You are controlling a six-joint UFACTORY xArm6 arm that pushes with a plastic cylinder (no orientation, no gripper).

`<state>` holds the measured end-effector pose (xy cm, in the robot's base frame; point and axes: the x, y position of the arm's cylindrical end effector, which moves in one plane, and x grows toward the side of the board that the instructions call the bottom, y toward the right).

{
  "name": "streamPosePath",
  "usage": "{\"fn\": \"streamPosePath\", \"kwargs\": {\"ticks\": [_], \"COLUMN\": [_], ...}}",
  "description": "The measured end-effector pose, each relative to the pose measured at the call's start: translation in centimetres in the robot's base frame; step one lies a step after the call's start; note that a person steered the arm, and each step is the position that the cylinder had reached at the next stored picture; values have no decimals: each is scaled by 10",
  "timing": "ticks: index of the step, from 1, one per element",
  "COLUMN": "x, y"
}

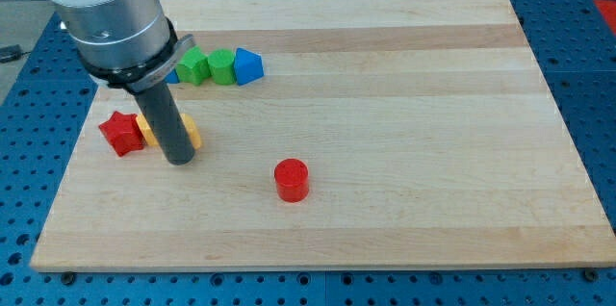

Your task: Place yellow heart to the right of the yellow hexagon

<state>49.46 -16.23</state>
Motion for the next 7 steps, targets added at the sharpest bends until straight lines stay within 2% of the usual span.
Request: {"fn": "streamPosePath", "kwargs": {"ticks": [3,5,6,7], "x": [-25,-25,-30,-66], "y": [12,18,56,55]}}
